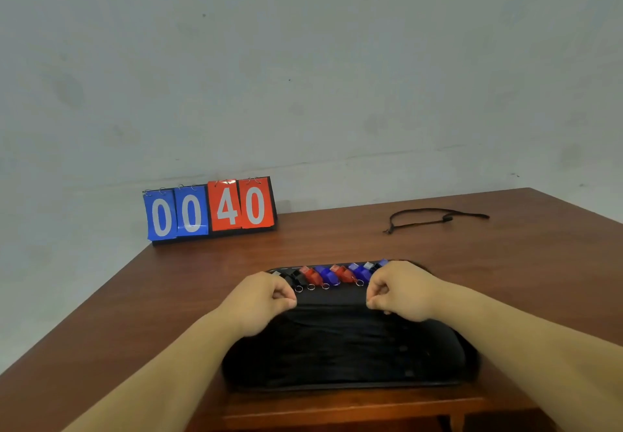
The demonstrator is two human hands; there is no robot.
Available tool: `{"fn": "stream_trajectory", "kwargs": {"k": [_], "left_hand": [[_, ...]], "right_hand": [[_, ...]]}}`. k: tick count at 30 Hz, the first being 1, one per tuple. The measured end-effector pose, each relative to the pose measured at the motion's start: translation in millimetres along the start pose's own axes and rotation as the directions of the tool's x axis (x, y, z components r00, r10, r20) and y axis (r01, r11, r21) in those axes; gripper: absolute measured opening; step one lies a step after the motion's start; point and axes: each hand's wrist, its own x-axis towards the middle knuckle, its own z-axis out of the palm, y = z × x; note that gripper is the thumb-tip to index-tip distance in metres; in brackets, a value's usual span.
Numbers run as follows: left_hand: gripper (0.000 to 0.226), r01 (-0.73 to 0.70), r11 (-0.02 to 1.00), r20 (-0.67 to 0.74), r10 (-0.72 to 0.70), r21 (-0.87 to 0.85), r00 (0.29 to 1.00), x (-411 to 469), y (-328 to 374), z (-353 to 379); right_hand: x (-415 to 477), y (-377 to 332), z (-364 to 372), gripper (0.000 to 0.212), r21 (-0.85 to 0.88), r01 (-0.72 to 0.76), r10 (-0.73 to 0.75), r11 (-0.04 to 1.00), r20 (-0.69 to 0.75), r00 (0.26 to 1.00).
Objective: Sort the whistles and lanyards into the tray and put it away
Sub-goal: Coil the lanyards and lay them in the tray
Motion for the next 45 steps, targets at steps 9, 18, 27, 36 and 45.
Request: {"fn": "stream_trajectory", "kwargs": {"k": [9, 18, 27, 36, 45], "left_hand": [[0.009, -0.013, 0.997, 0.1, 0.006, 0.071, 0.995, 5.4, -7.4, -0.6], [0.023, -0.039, 0.992, 0.11, 0.026, 0.118, 0.994, 5.0, 8.9, 1.0], [0.025, -0.107, 0.984, 0.069, 0.098, 0.143, 0.993, -1.5, 20.2, 21.2], [0.027, -0.128, 0.977, 0.003, 0.129, 0.173, 0.992, -10.0, 22.7, 28.0], [0.025, -0.145, 0.957, 0.061, 0.134, 0.251, 0.989, -13.0, 27.1, 25.0]], "right_hand": [[4.6, 0.1, -4.4, 0.014, -0.083, 0.008, -0.004, 0.997, 0.044, 0.999], [4.8, 6.2, -18.2, 0.027, -0.105, 0.024, -0.018, 0.994, 0.057, 0.998], [5.3, 9.2, -4.9, 0.017, -0.06, 0.093, -0.087, 0.994, 0.094, 0.992], [0.2, 15.2, -6.2, 0.019, 0.0, 0.109, -0.108, 0.994, 0.131, 0.985], [-4.1, 13.9, -7.9, 0.021, -0.066, 0.156, -0.14, 0.986, 0.198, 0.97]]}}
